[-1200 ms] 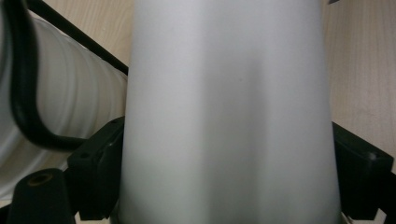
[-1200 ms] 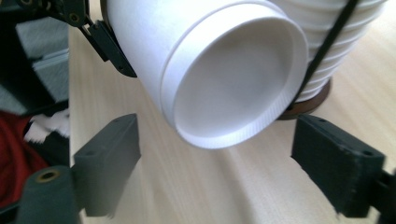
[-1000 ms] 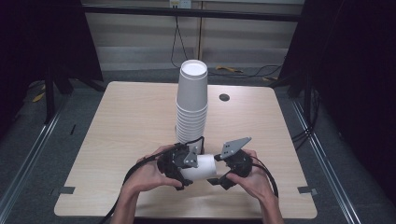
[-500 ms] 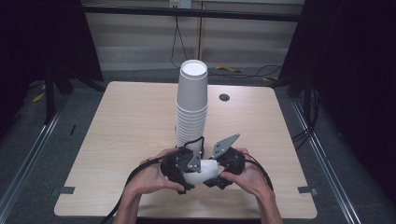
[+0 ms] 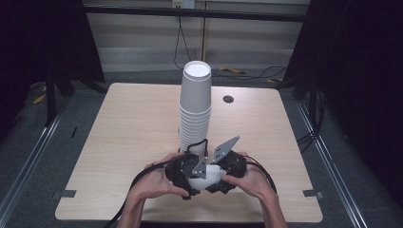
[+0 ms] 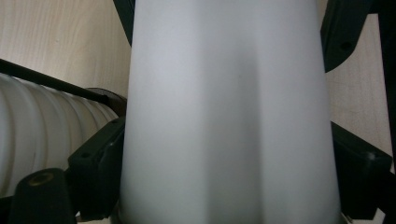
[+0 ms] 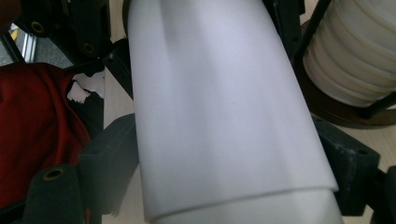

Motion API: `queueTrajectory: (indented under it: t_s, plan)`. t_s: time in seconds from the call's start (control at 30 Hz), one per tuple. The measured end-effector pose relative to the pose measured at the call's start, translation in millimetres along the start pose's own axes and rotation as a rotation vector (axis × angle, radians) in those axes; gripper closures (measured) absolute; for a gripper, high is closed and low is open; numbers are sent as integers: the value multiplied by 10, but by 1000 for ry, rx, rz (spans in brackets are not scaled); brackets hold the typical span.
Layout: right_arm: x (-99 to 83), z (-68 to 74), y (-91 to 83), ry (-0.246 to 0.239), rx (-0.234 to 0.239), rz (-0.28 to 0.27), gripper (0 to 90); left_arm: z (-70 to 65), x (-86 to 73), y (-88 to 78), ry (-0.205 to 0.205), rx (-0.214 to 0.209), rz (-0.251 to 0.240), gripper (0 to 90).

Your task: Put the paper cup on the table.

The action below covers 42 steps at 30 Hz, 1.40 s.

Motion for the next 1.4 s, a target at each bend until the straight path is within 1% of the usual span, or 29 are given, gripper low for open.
queueTrajectory:
  t_s: [0.03, 0.07, 0.1, 0.13, 0.17, 0.2, 0.27, 0.33, 0.37, 0.4, 0.43, 0.53, 0.63, 0.73, 0.8, 0.83, 0.93, 0.97, 1.03, 1.1, 1.13, 1.17, 1.2, 1.23, 1.27, 1.3, 1.33, 1.37, 1.4]
  plan:
    - [-5, 0, -2, 3, 11, -3, 196, 0, -7, -2, 15, -3, -5, 135]
    - [-9, -3, -1, 7, 25, -5, 204, -4, -13, -3, 21, 0, -10, 136]
    - [-15, -4, -1, 4, 33, -6, 208, -9, -19, -7, 13, -3, -15, 136]
    - [-21, -8, -7, 1, 40, -4, 214, 1, -26, -8, 25, -8, -20, 135]
    - [-21, -8, -7, 1, 40, -4, 214, -3, -34, -12, 12, -10, -23, 135]
    - [-23, -7, -9, 1, 39, -7, 217, 10, -41, -12, 27, -16, -31, 132]
    - [-24, -5, -10, -3, 38, -8, 218, 19, -53, -21, 32, -22, -35, 128]
    - [-28, -5, -11, -6, 40, -13, 220, 31, -71, -25, 35, -34, -58, 123]
    - [-30, -5, -11, -5, 45, -20, 221, 33, -83, -35, 27, -26, -67, 121]
    - [-32, -9, -14, -8, 46, -28, 223, 36, -94, -36, 16, -29, -80, 117]
    - [-31, -10, -19, -9, 42, -28, 223, 45, -109, -43, 13, -27, -102, 116]
    - [-31, -9, -20, -11, 50, -35, 223, 52, -121, -62, 2, -29, -115, 115]
    - [-26, 3, -30, -10, 48, -40, 224, 59, -147, -72, -12, -34, -157, 114]
    - [-22, 9, -32, -11, 42, -39, 224, 70, -152, -84, -17, -35, -171, 116]
    - [-23, 6, -35, -15, 44, -47, 224, 80, -162, -93, -33, -30, -195, 118]
    - [-23, 6, -40, -16, 42, -49, 224, 84, -168, -97, -39, -42, -203, 116]
    - [-23, 8, -48, -13, 40, -56, 224, 85, -181, -109, -32, -25, -228, 116]
    - [-20, 13, -55, -17, 38, -56, 224, 85, -183, -118, -37, -30, -232, 117]
    - [-21, 15, -60, -16, 40, -60, 224, 91, -190, -138, -45, -27, -256, 120]
    - [-22, 16, -61, -14, 41, -59, 223, 90, -190, -143, -42, -30, -260, 122]
    - [-21, 21, -58, -19, 37, -59, 223, 89, -190, -149, -44, -22, -268, 123]
    - [-19, 25, -62, -20, 33, -59, 223, 93, -191, -154, -43, -32, -275, 123]
    - [-20, 24, -61, -17, 41, -59, 223, 93, -192, -159, -46, -22, -282, 125]
    - [-18, 27, -69, -22, 30, -57, 222, 93, -193, -159, -50, -18, -287, 124]
    - [-17, 27, -72, -20, 28, -57, 222, 90, -190, -165, -50, -13, -280, 124]
    - [-18, 26, -73, -24, 31, -61, 222, 87, -188, -169, -51, -2, -285, 123]
    - [-19, 23, -77, -26, 29, -61, 222, 86, -190, -172, -59, -7, -294, 124]
    - [-23, 20, -81, -25, 34, -65, 222, 96, -189, -175, -56, -9, -308, 125]
    - [-26, 26, -86, -24, 29, -68, 222, 98, -195, -180, -67, -14, -320, 125]
Point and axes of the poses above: each handheld gripper's, and its own axes: y roughly forward along the jaws, x roughly out of its top, z roughly to its left, the point moved 1 cm from there along y, roughly forward along the jaws, and after that the axes turned 11 degrees about x, right-handed, at the moved point
